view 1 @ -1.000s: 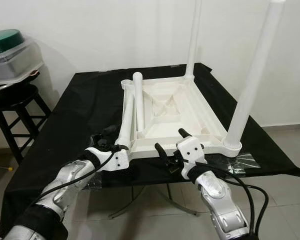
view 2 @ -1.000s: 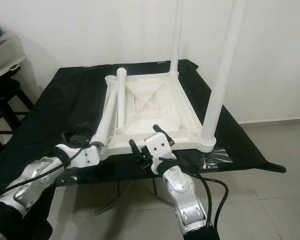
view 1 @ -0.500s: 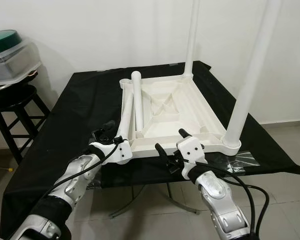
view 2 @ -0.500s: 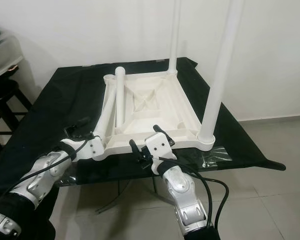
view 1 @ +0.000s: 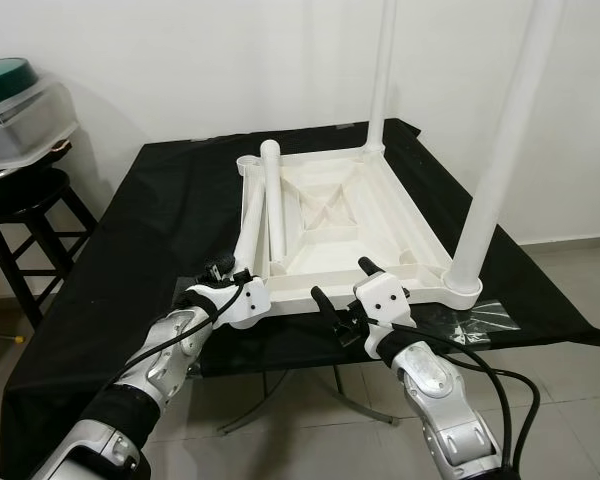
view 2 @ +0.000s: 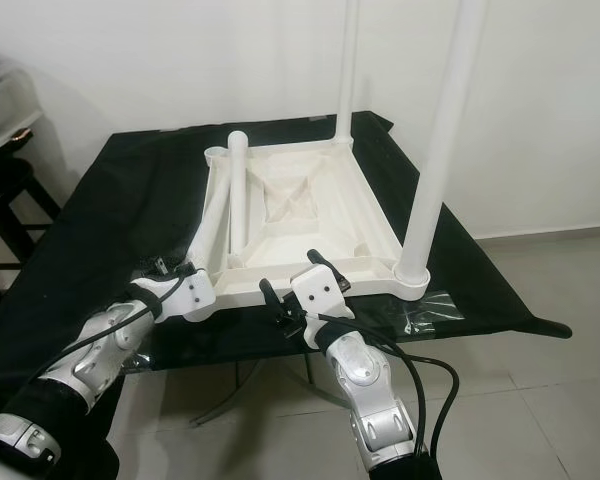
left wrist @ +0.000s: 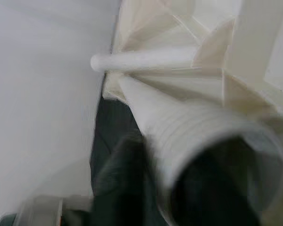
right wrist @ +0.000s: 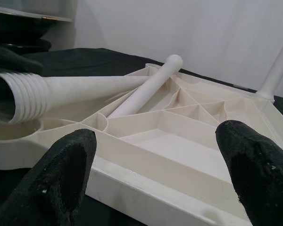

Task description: Building children table

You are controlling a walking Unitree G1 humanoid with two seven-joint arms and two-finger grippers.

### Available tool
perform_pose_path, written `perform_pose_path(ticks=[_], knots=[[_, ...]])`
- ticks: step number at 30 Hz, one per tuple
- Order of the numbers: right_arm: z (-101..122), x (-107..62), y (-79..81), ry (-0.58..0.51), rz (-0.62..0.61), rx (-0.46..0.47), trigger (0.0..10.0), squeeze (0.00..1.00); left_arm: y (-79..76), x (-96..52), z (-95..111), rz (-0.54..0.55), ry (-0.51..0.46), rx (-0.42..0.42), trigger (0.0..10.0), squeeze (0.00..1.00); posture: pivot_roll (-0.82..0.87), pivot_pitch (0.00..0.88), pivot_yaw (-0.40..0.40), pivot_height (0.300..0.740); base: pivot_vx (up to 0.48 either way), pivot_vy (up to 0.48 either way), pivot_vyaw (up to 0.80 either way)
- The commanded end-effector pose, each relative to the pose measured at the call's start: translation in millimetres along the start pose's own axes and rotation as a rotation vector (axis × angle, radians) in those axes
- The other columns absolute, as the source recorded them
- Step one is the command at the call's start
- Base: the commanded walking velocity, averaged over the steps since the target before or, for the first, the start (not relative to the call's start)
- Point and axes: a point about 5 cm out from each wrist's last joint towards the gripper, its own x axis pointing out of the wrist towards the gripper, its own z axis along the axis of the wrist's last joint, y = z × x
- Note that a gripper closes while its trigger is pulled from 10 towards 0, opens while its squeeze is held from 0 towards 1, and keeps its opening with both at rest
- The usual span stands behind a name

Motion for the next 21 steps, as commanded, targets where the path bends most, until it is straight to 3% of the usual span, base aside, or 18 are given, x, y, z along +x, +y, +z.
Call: perform_pose_path(ticks=[1,13,21], knots=[[0.3,-1.3,2.8,0.007,0.006,0.004,10.0,0.00,-1.5,-0.5,-8.3,-0.018,0.042,-0.004,0.0,0.00,-0.12,0.042,0.064,0.740,0.000,0.000,0.00],[0.4,-1.3,2.9,0.007,0.007,0.001,10.0,0.00,1.1,0.7,-10.3,0.009,0.060,-0.013,0.0,0.00,-0.12,0.042,0.065,0.740,0.000,0.000,0.00],[0.8,-1.3,3.1,0.005,0.007,-0.002,10.0,0.00,20.6,-0.4,-12.9,0.111,0.065,-0.072,0.0,0.00,-0.12,0.042,0.063,0.740,0.000,0.000,0.00]])
